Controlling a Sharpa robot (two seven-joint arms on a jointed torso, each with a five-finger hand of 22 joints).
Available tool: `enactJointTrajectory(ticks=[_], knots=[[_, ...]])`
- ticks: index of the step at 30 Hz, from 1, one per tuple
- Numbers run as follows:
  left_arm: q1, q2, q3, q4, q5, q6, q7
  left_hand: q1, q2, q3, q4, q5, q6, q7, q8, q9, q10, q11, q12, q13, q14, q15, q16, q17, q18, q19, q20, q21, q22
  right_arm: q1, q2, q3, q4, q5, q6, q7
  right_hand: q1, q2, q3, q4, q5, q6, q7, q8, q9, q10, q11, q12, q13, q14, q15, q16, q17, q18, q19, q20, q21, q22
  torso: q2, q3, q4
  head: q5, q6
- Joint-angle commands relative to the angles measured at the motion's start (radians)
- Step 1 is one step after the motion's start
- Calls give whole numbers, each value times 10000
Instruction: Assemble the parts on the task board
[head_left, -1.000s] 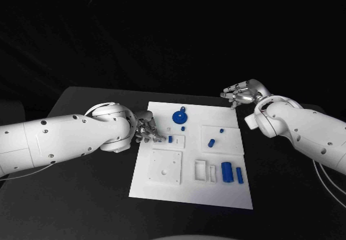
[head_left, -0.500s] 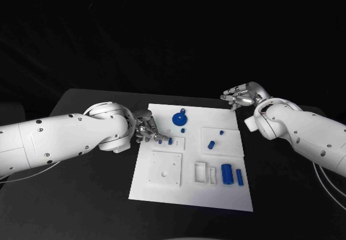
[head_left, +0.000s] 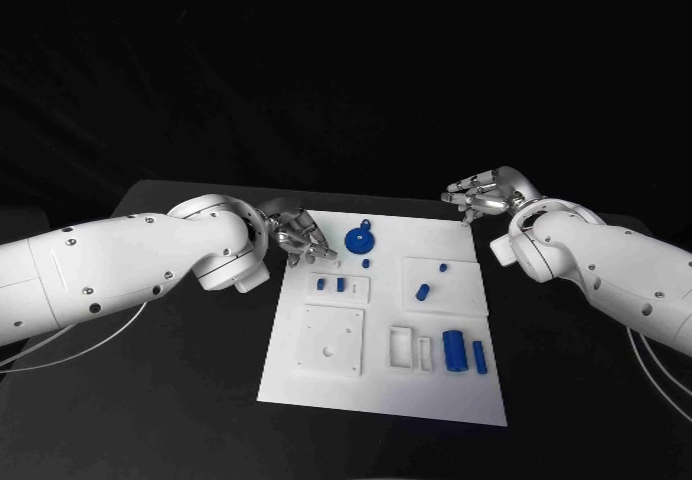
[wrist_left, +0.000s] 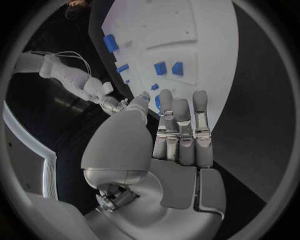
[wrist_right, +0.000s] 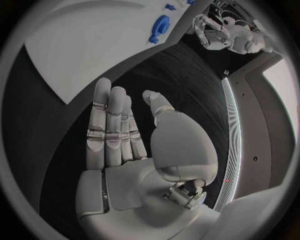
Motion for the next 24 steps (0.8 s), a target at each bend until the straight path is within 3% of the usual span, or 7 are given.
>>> enactJointTrajectory(ticks=[1,2,3,9,12,17,24], knots=[[31,187,26,-200,1293,-1366,2669,585,306,97,-539,-59,-270,286,-17,-1490,-433,272,-1364,-911,-110,231,106,-139,175,78,111,-117,-23,-7,-1,6,-5,-3,85,110,-57,4,-2,-34,52,-65,2,-28,-3,-80,-22,33,-16,-59,-9,-31,-8,-120,131,87,45,-10,-1,1,0,-33,36],[34,252,26,-259,1243,-1466,2978,809,360,174,-765,-44,-225,321,1,-2170,-274,312,-2148,-1536,-220,339,101,-235,287,-12,243,-188,15,-7,0,6,-5,-1,82,110,-57,4,-2,-34,52,-65,2,-28,-3,-80,-22,33,-16,-59,-9,-31,-8,-120,131,87,45,-10,-3,3,3,-45,43],[36,319,23,-309,1128,-1521,3241,940,351,202,-945,-48,-140,440,3,-2547,-245,443,-2593,-1858,-245,355,119,-294,351,-3,263,-181,75,-7,2,6,-5,1,79,110,-57,4,-2,-34,52,-65,2,-28,-3,-80,-22,33,-16,-59,-9,-31,-8,-120,131,87,45,-10,-5,5,4,-67,57],[40,728,-53,-539,-186,-1524,4092,1279,247,510,-1617,-131,-359,631,-21,-3837,-880,914,-4238,-1884,-364,641,-74,-672,635,-190,520,-163,404,-7,30,6,-8,5,68,108,-48,16,16,-49,51,-65,5,-28,-4,-80,-22,28,-22,-59,-10,-31,-13,-120,132,86,47,-15,6,-7,-6,-92,113],[40,956,-158,-701,-1118,-1426,4305,1059,46,625,-1715,-231,-386,559,-15,-4264,-1549,1090,-4244,-1894,-350,766,-34,-800,792,-222,678,-135,566,-7,49,6,-2,6,58,105,-48,16,16,-49,51,-65,5,-28,-4,-80,-22,28,-22,-59,-10,-31,-13,-120,132,86,47,-15,3,3,-4,-97,130],[37,1314,-341,-1024,-2663,-1272,4396,927,-166,769,-1887,-372,-371,502,-15,-4784,-1989,1189,-4252,-1897,-323,821,138,-1024,978,-151,814,-181,753,-7,91,6,-3,7,53,111,-48,16,16,-49,51,-65,5,-28,-4,-80,-22,28,-22,-59,-10,-31,-13,-120,132,86,47,-15,12,-8,-13,-120,171],[31,1761,-618,-1463,-4248,-720,4359,1053,-86,672,-2202,-557,-457,364,-8,-4796,-2282,1250,-4251,-1900,-362,843,385,-1367,1043,-52,847,-333,1002,-6,143,6,-6,14,61,126,-48,16,16,-49,51,-65,5,-28,-4,-80,-22,28,-22,-59,-10,-31,-13,-120,132,86,47,-15,11,4,-14,-129,207]])
